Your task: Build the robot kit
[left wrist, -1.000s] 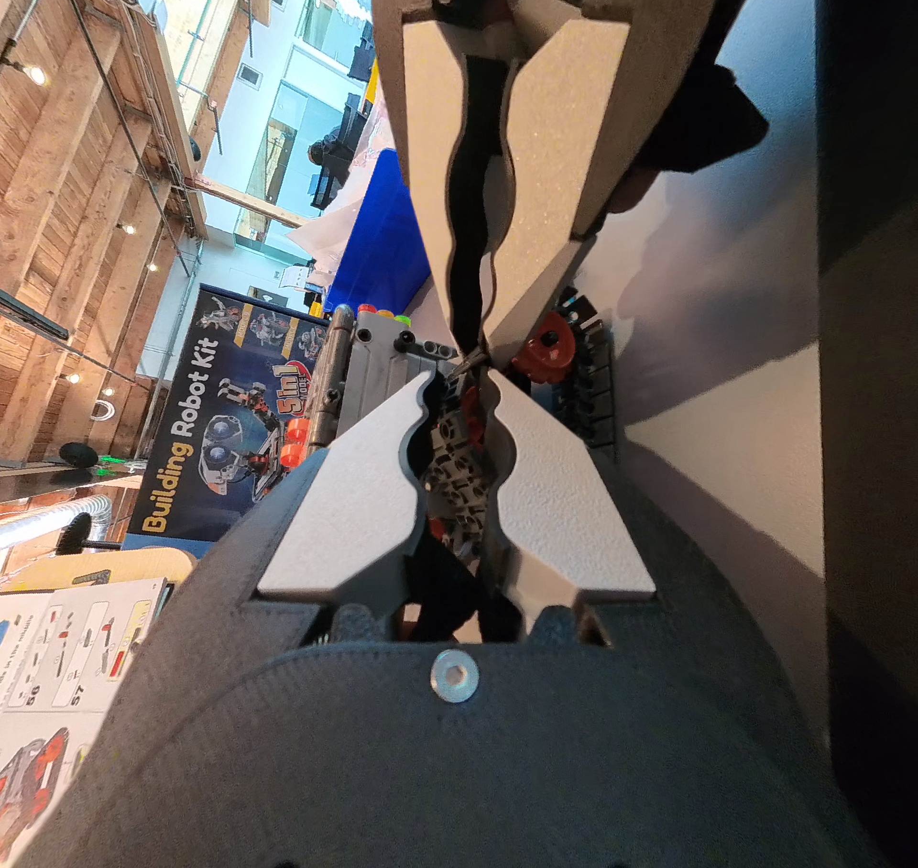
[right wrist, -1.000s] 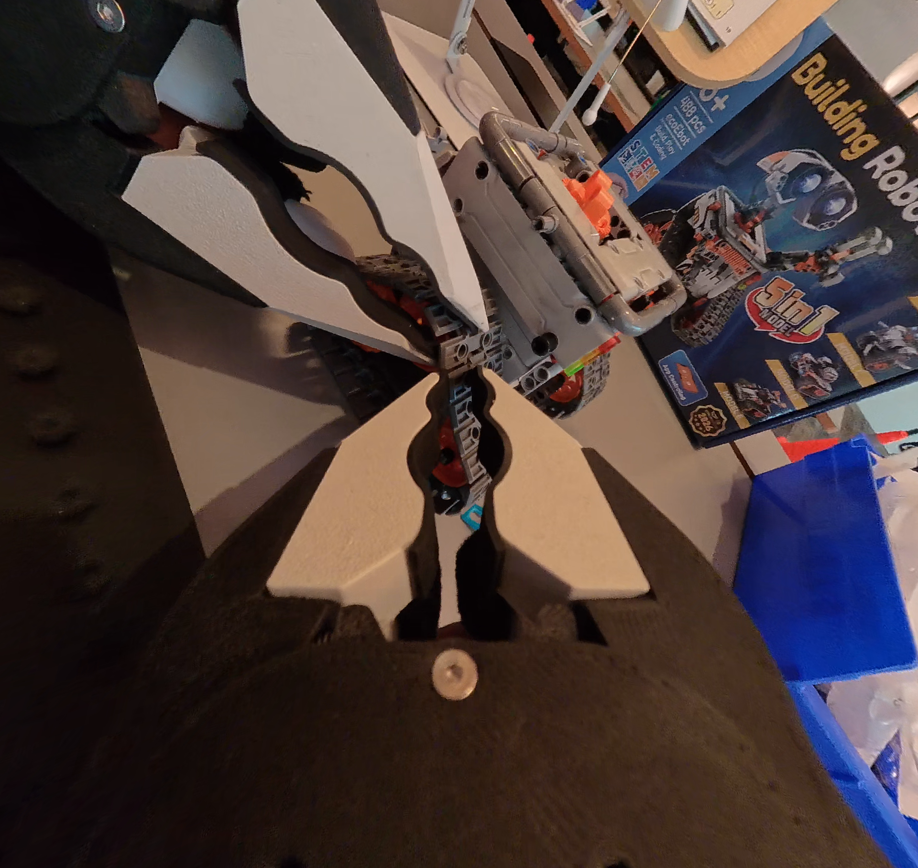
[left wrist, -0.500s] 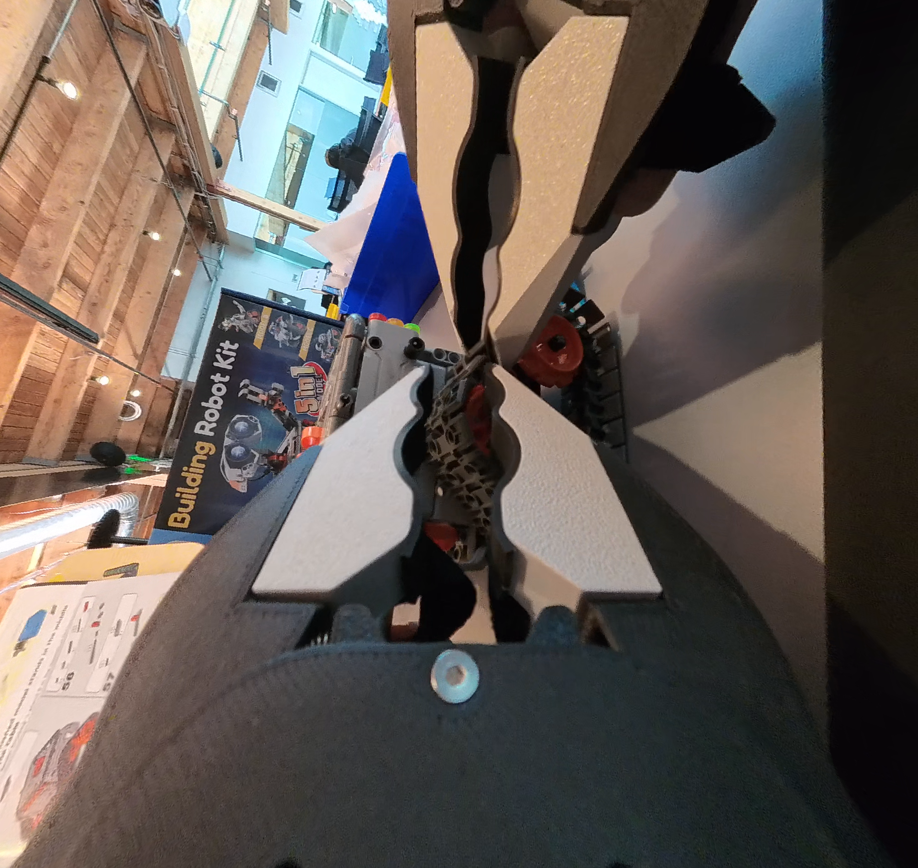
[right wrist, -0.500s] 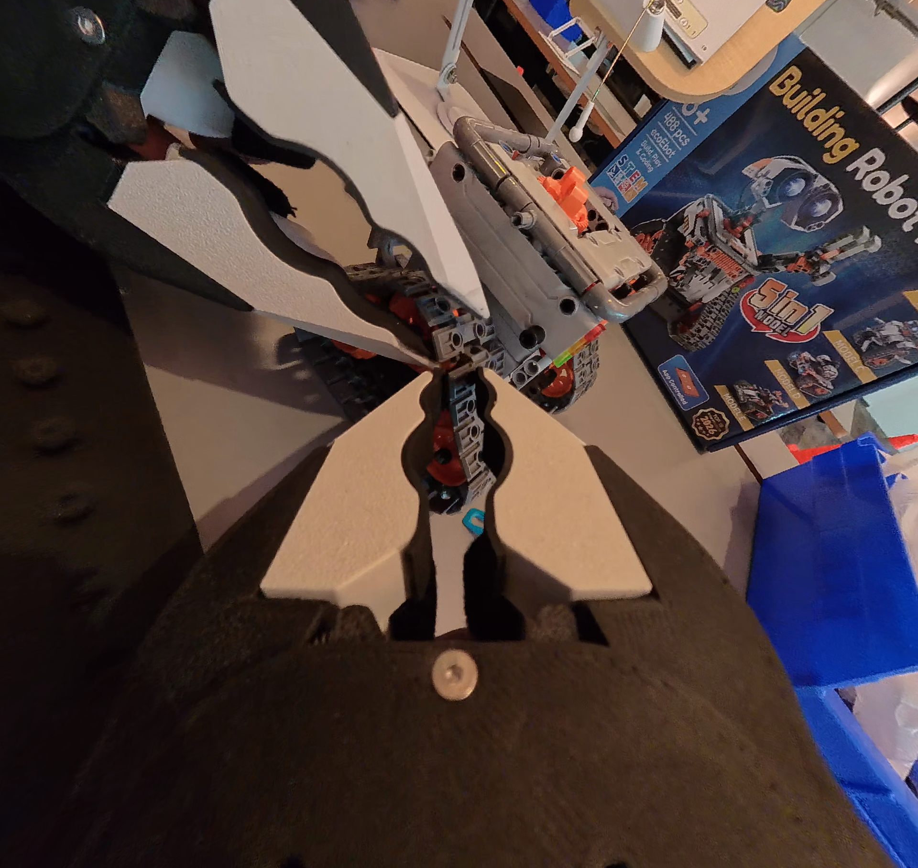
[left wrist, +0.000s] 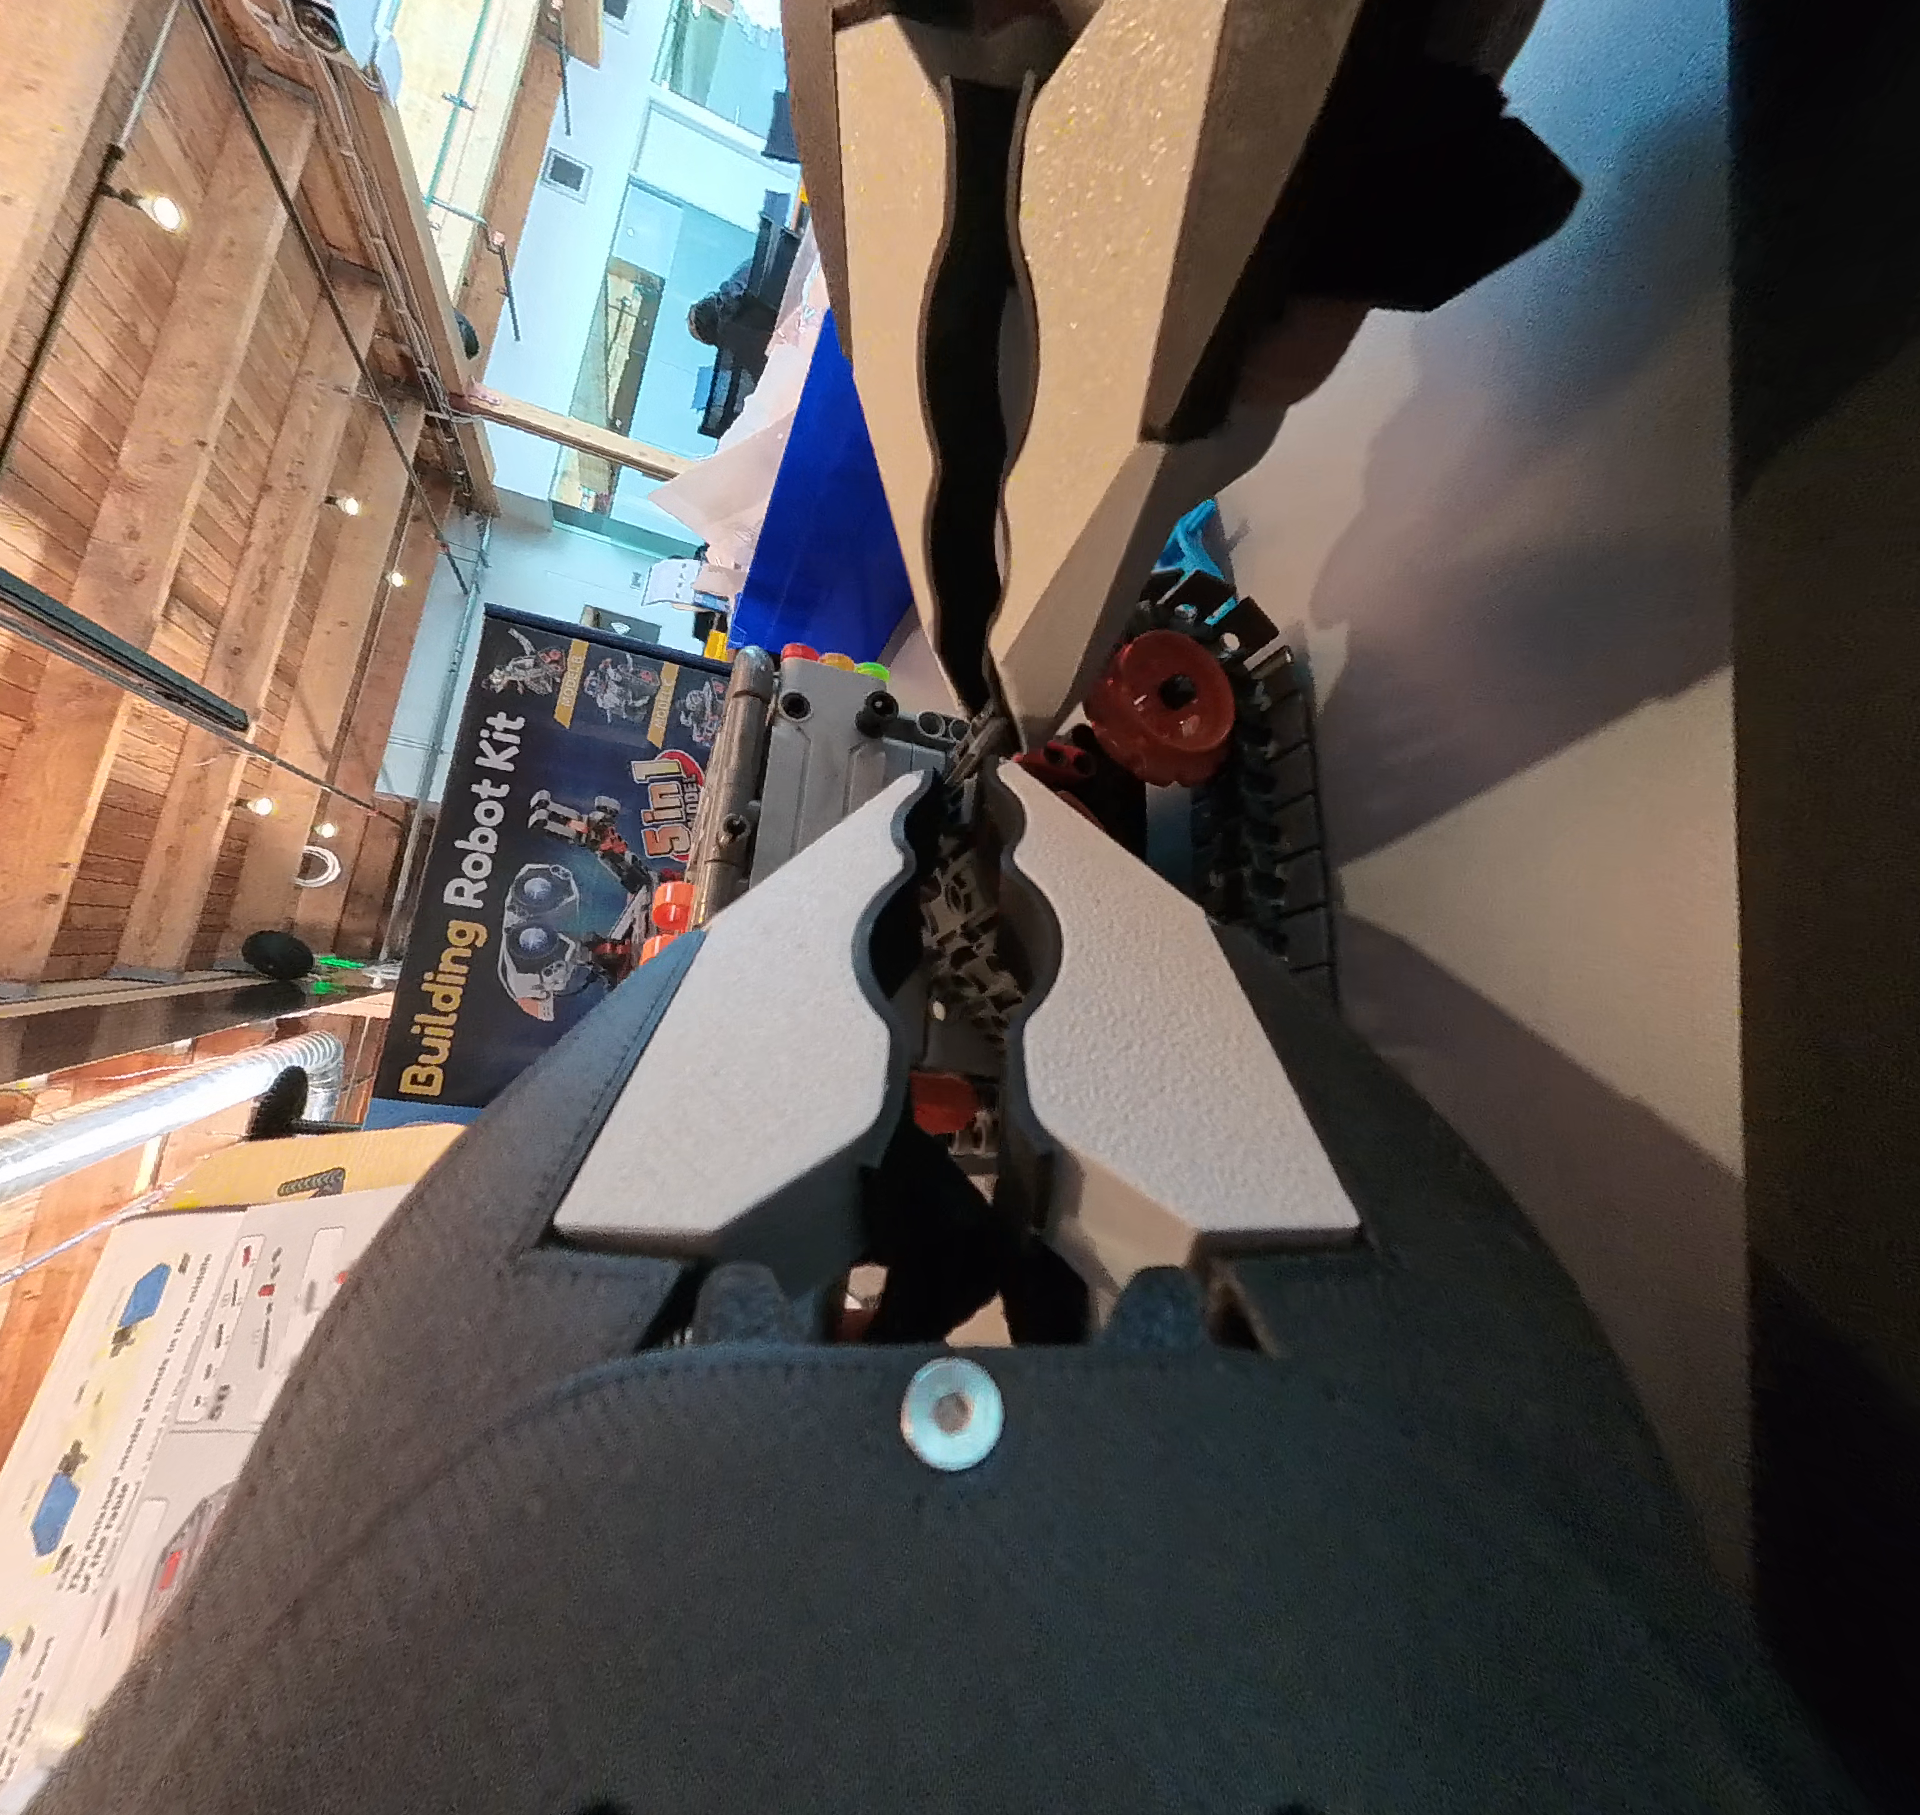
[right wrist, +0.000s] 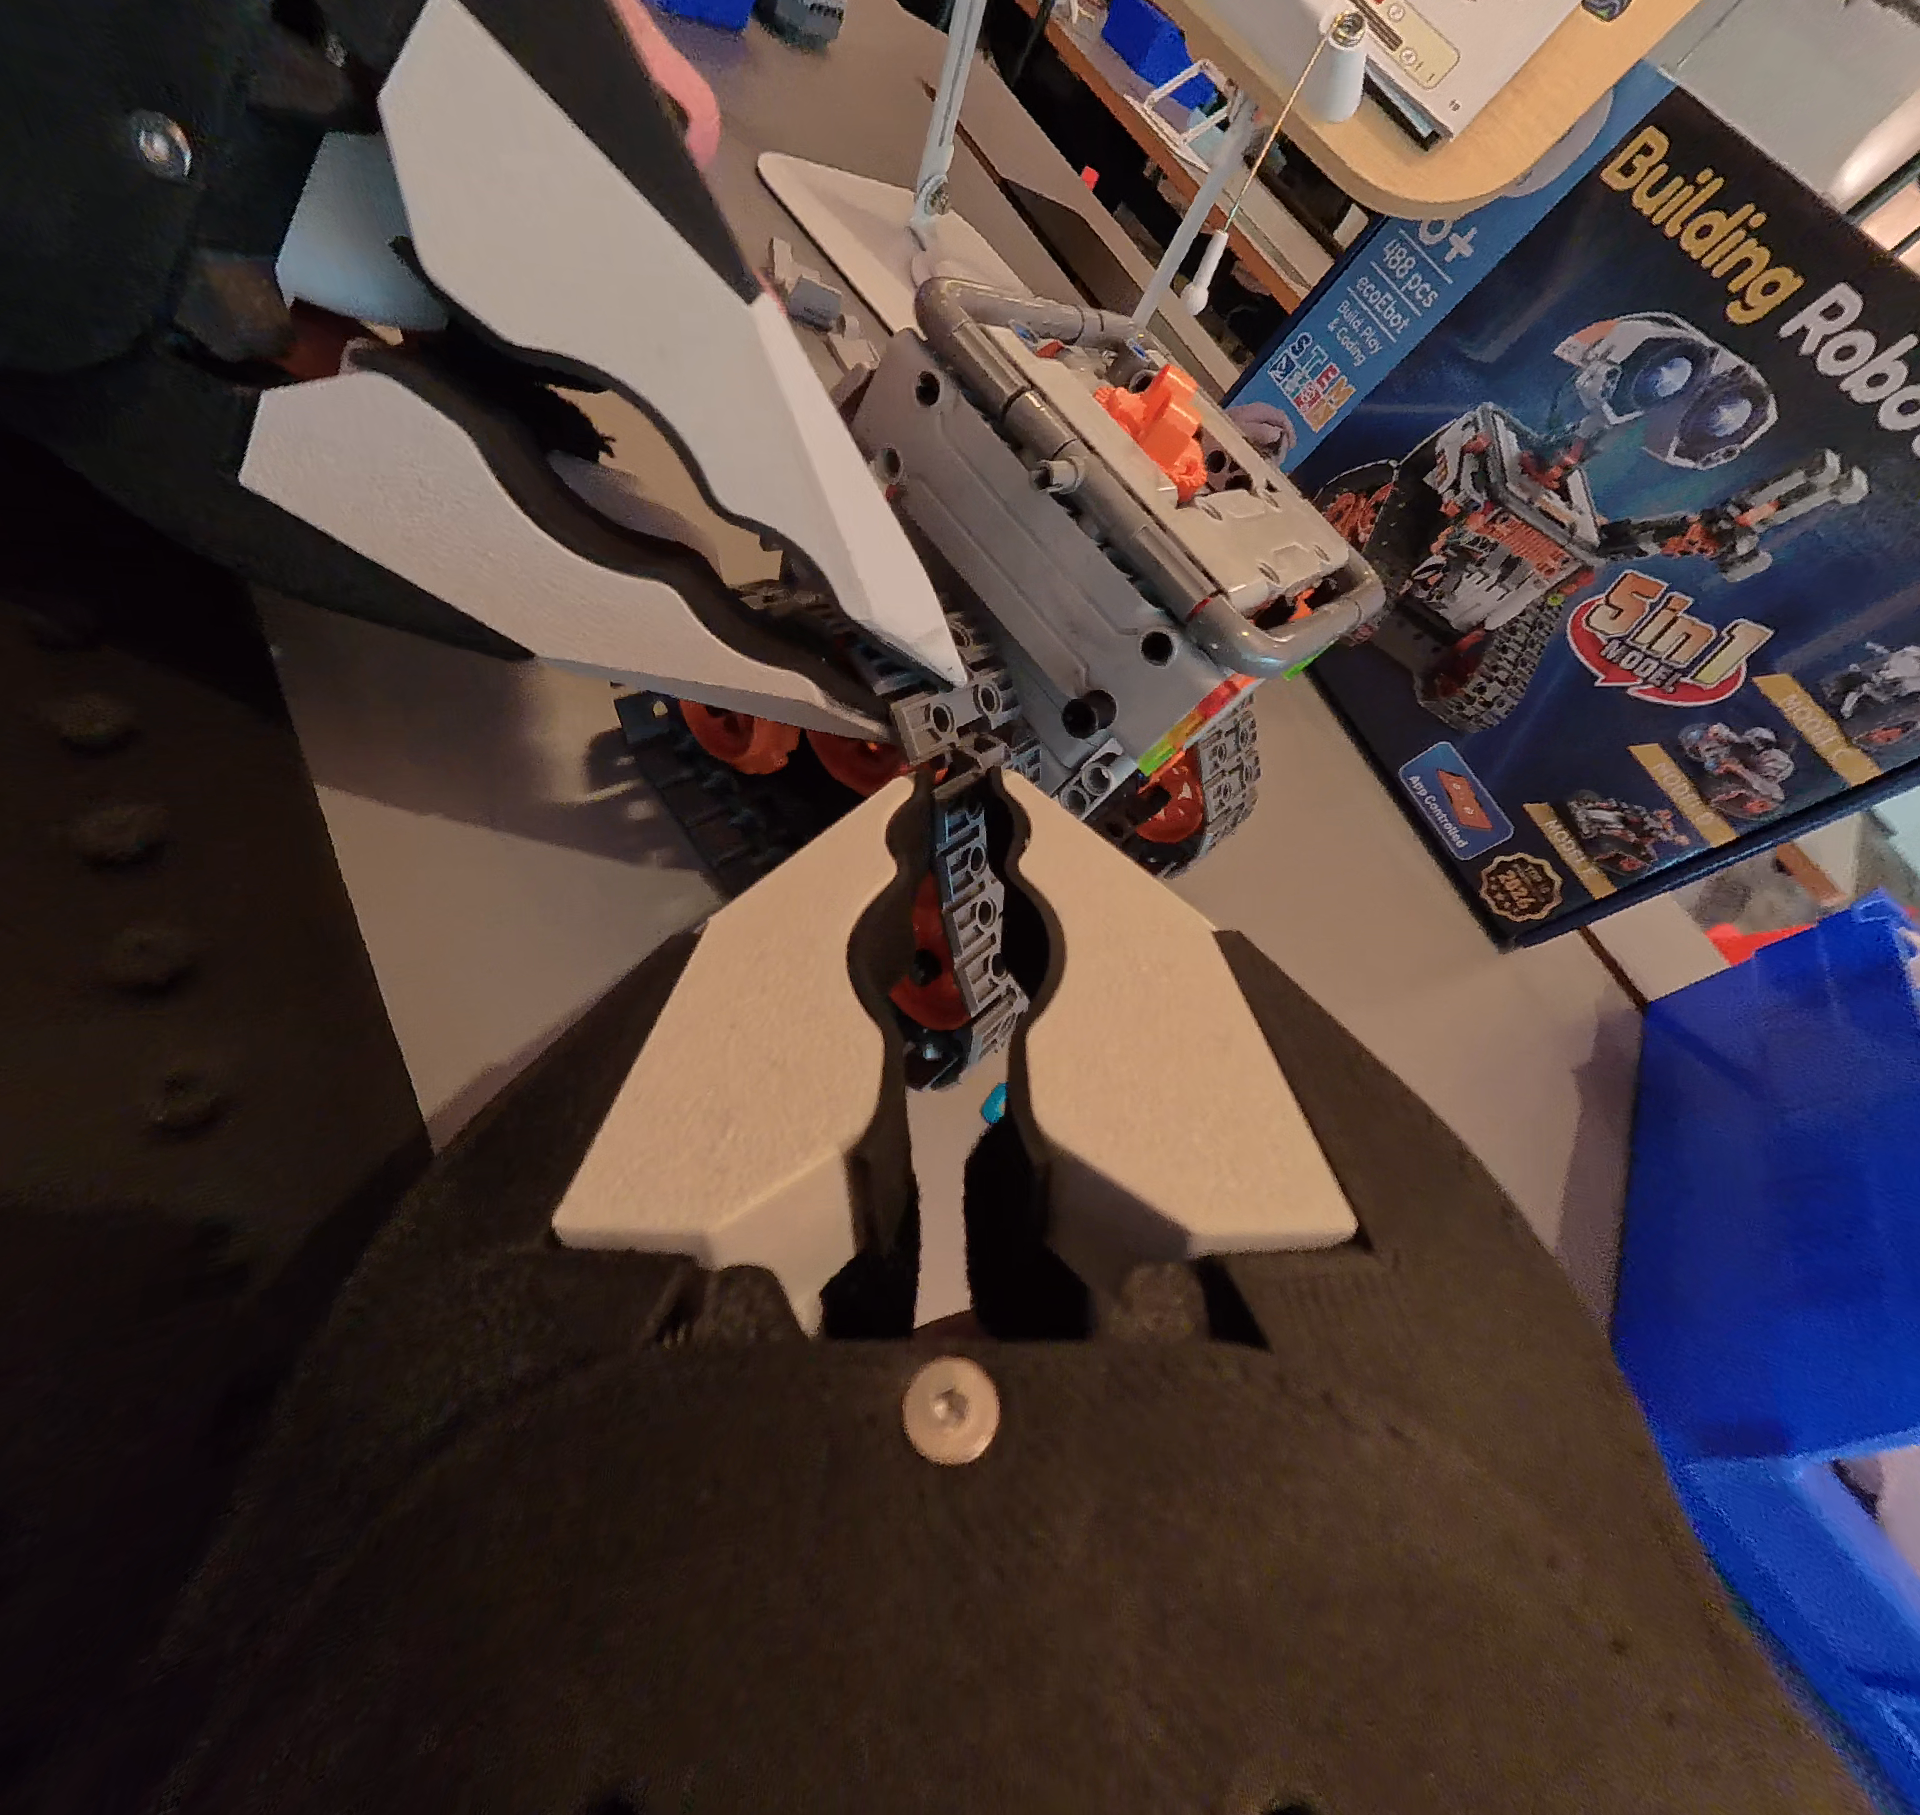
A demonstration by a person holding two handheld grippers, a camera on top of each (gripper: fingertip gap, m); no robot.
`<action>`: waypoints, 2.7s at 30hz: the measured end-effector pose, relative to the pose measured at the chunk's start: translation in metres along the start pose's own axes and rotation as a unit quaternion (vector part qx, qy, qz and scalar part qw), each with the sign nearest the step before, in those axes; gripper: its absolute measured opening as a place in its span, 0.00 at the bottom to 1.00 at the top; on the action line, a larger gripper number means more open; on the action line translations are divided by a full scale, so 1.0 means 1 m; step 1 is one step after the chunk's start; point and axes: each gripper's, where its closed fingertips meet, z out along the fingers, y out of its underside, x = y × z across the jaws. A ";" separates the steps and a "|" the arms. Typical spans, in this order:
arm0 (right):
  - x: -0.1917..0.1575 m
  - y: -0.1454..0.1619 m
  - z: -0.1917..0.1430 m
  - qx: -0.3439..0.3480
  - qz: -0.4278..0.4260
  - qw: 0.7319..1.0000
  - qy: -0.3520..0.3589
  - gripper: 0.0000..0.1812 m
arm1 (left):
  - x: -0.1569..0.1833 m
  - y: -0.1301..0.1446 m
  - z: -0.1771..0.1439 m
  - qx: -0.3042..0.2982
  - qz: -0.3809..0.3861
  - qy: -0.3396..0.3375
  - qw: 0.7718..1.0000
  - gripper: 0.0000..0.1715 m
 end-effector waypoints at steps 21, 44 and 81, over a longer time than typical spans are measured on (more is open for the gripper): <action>0.000 -0.001 -0.001 0.025 0.130 0.990 -0.051 0.03 | 0.000 -0.002 0.005 0.026 -0.016 -0.021 0.999 0.02; 0.001 0.003 0.002 -0.020 -0.005 0.999 -0.028 0.03 | 0.000 0.001 0.007 0.022 -0.027 -0.020 0.999 0.03; 0.003 0.013 0.004 -0.024 0.026 0.999 0.013 0.15 | -0.003 0.000 0.014 0.003 -0.022 -0.011 1.000 0.03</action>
